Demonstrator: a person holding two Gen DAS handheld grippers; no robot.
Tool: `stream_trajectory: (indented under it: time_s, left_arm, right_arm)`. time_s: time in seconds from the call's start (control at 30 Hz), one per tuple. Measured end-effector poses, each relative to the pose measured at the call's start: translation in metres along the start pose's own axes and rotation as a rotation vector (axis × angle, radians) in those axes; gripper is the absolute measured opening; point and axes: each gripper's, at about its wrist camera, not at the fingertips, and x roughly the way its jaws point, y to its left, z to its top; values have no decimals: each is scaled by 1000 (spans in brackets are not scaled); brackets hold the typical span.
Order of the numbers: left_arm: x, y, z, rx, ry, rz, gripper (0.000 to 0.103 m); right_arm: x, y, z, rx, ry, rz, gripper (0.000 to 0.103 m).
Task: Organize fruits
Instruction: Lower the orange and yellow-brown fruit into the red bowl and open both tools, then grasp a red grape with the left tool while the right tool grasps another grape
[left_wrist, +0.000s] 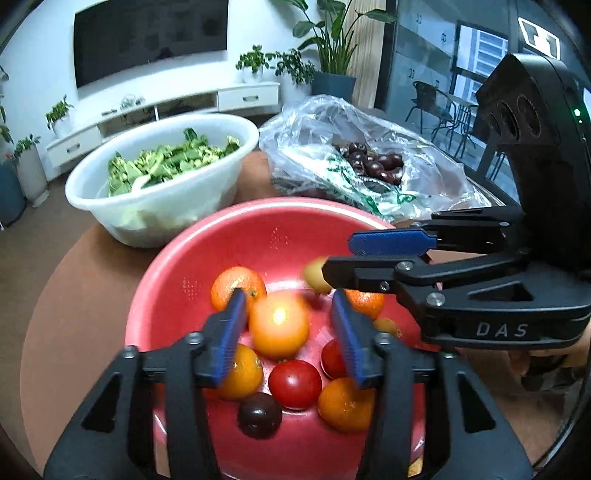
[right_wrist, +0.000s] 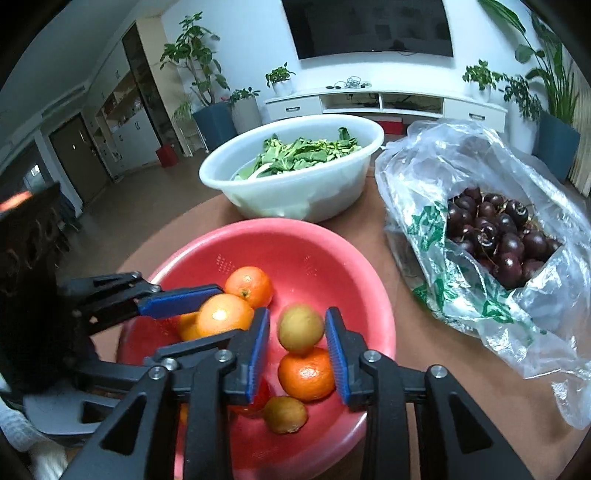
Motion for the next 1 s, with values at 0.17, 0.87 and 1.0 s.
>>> stream_trajectory:
  time_s: [0.17, 0.87, 1.0]
  left_arm:
    - [-7, -7, 2, 37, -29, 23, 53]
    - [-82, -50, -34, 72, -80, 48, 56]
    - [-92, -59, -44, 78, -76, 46, 56]
  right_arm:
    - [-10, 1, -2, 2, -19, -5, 37]
    - [-99, 42, -55, -14, -125, 19, 52]
    - [-109, 51, -71, -36, -123, 12, 52]
